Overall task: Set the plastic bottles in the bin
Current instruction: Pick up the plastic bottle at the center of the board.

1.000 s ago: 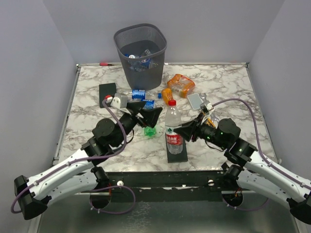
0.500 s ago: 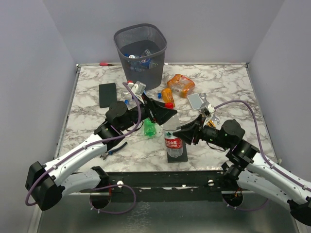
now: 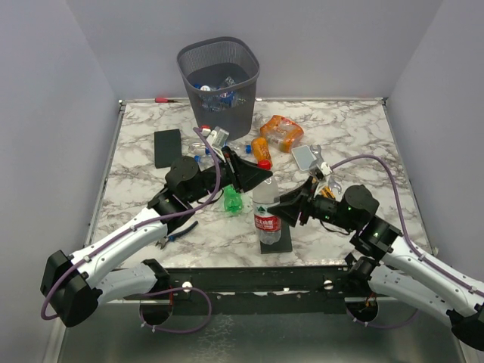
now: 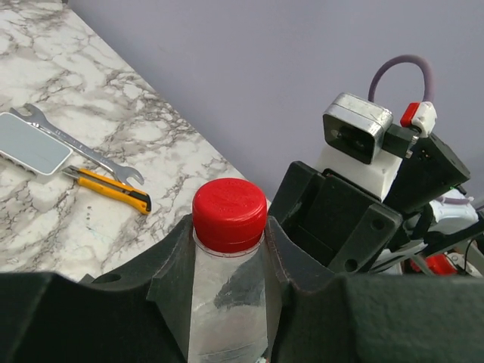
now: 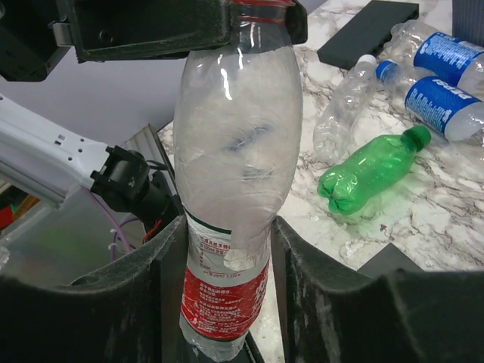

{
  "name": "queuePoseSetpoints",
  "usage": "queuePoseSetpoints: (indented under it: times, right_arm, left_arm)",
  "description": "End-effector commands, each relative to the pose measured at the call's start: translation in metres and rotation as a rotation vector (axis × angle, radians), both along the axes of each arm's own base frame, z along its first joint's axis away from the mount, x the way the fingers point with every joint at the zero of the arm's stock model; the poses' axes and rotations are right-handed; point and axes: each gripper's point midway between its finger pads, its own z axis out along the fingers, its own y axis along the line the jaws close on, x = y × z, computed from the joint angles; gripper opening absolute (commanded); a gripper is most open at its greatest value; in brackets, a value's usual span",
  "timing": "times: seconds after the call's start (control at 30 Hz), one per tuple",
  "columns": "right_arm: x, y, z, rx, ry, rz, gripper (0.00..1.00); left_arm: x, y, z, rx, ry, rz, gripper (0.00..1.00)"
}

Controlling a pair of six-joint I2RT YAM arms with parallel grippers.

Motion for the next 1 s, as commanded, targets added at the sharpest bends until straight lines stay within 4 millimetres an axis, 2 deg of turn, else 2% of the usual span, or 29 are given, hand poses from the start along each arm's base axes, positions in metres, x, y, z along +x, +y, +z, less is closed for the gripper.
queuePoseSetpoints:
  times: [0.0,0.07,0.1,0.17,0.27,0.37,0.47,0.63,0.67,0.77,0.83,0.97]
  right_arm:
    - [-0.003,0.004,0.006,-0.014,0.001,0.033,0.62]
    - [-0.001,0.002,0.007,-0.019,0.018,0.015,0.83]
    - [-0.001,0.001,0.008,-0.015,0.017,0.009,0.89]
    - [-0.002,-0.001,0.008,-0.011,0.019,0.003,0.94]
    - [-0.005,0.0,0.001,-0.019,0.036,0.02,0.94]
    - [-0.008,0.005,-0.007,-0.024,0.061,0.052,0.87]
    - [-0.005,0.007,-0.013,-0.032,0.077,0.047,0.7]
    - [-0.003,0.008,-0.012,-0.019,0.073,0.036,0.45]
    - [-0.003,0.008,-0.011,-0.017,0.07,0.034,0.41]
    - [-0.003,0.006,-0.01,-0.015,0.051,0.03,0.35]
    - [-0.003,0.004,-0.011,-0.026,0.039,0.03,0.34]
    - [0.003,-0.004,-0.021,-0.078,-0.005,-0.011,0.31]
  left_arm:
    - [-0.002,0.001,0.021,-0.046,-0.055,-0.006,0.04]
    - [0.003,0.004,0.024,-0.051,-0.064,0.031,0.0]
    - [0.004,0.006,0.026,-0.057,-0.069,0.047,0.0]
    - [0.009,0.009,0.03,-0.075,-0.067,0.079,0.0]
    - [0.012,0.012,0.041,-0.13,-0.06,0.105,0.0]
    - [0.014,0.013,0.052,-0.187,-0.05,0.115,0.0]
    - [0.016,0.014,0.061,-0.222,-0.046,0.122,0.0]
    - [0.014,0.013,0.068,-0.239,-0.045,0.109,0.0]
    - [0.013,0.012,0.069,-0.24,-0.044,0.103,0.03]
    - [0.012,0.012,0.069,-0.243,-0.035,0.096,0.42]
    - [0.013,0.012,0.07,-0.247,-0.031,0.099,0.6]
    - [0.018,0.006,0.071,-0.257,0.005,0.094,0.64]
